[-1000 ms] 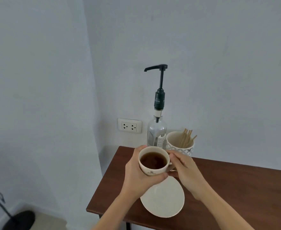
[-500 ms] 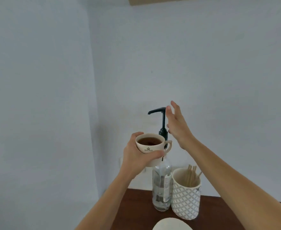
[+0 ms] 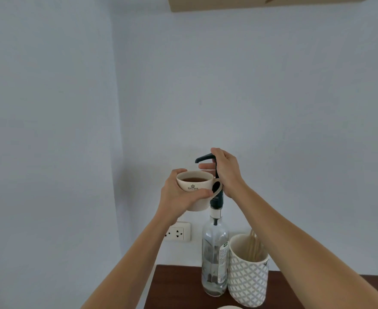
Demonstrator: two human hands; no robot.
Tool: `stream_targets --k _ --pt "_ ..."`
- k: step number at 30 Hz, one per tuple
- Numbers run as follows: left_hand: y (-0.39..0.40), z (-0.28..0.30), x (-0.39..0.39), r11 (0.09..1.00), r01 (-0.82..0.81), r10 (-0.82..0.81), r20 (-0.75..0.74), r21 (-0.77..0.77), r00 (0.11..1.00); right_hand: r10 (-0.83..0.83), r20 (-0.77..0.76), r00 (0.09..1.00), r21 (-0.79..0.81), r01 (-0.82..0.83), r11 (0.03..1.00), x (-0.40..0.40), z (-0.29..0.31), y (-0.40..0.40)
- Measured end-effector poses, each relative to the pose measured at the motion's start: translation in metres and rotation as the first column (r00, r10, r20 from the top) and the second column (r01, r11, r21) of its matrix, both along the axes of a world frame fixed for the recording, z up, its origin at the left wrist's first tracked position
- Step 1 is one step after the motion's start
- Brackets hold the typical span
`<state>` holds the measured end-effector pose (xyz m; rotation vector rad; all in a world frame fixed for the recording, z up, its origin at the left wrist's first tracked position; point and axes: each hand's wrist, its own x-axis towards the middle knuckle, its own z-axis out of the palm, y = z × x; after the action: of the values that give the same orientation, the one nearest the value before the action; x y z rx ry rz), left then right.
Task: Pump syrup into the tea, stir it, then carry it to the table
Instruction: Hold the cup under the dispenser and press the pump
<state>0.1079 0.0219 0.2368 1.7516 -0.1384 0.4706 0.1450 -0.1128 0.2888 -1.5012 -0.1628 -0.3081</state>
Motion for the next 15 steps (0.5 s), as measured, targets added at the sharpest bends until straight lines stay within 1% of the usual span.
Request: stream_targets --k 8,15 --pt "0.0 0.003 0.006 1.0 0.012 -0.012 -0.019 -0.005 1.0 -0.012 0.033 0.999 0.079 0.01 0.997 0.009 -0.007 0.005" --pt "0.0 0.003 0.011 1.0 0.016 -0.016 -0.026 -0.011 1.0 -0.037 0.07 0.997 0.068 0.032 0.997 0.012 -0.01 0.006"
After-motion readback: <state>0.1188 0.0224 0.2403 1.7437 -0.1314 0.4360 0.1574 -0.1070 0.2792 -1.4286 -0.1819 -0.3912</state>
